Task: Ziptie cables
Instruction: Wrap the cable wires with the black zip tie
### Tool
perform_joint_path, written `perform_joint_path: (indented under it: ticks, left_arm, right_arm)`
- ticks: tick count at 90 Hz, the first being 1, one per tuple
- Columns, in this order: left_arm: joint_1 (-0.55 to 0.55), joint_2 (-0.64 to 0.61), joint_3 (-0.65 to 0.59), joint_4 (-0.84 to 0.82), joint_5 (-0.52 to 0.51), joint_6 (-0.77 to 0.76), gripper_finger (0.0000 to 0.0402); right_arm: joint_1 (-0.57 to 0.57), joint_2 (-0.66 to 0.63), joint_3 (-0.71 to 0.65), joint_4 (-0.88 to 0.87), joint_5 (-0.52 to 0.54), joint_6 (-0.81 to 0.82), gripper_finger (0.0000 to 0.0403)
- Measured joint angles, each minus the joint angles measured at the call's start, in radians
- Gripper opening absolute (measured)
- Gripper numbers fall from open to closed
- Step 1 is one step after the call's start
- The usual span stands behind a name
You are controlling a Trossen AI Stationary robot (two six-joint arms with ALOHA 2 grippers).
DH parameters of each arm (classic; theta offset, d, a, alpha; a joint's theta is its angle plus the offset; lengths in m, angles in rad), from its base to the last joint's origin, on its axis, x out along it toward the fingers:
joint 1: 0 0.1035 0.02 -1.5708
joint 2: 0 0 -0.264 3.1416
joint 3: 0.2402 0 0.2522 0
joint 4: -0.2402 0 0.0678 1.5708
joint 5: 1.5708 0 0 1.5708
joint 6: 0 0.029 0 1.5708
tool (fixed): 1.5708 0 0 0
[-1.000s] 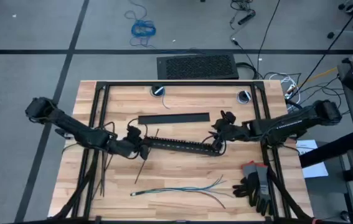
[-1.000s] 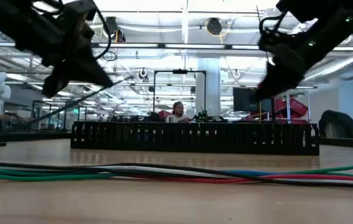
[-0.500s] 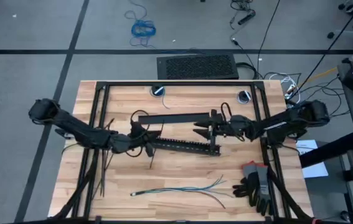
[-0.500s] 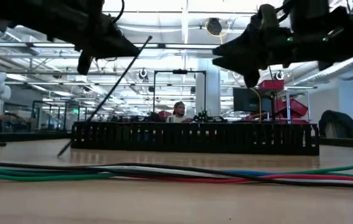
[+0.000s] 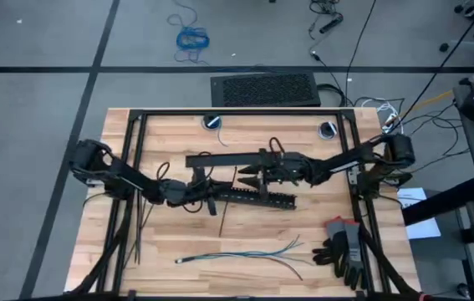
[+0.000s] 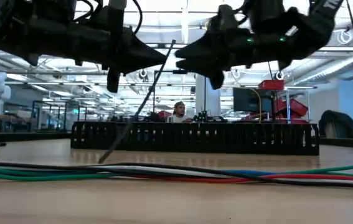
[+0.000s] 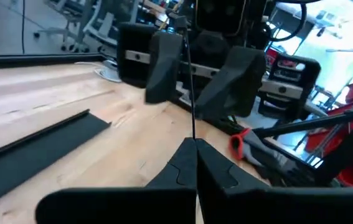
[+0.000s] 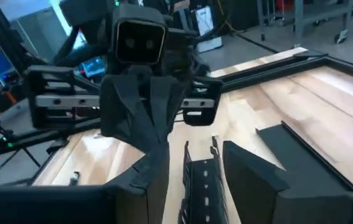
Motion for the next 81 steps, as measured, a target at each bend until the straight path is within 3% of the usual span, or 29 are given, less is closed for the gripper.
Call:
perform_joint_path:
  ticks: [42,73,81]
  left_arm:
    - [-0.001,0.000,0.001,-0.008,0.006,0.023,0.0000]
    - [0.003,0.000,0.001,-0.017,0.010,0.050,0.0000]
    - [0.004,0.000,0.001,-0.017,0.009,0.052,0.0000]
  right_arm:
    - [0.000,0.015,0.021,0.033,-0.033,-0.008,0.0122]
    - [0.000,0.015,0.031,0.031,-0.051,-0.083,0.0012]
    - [0.000,0.014,0.031,0.030,-0.064,-0.102,0.0003]
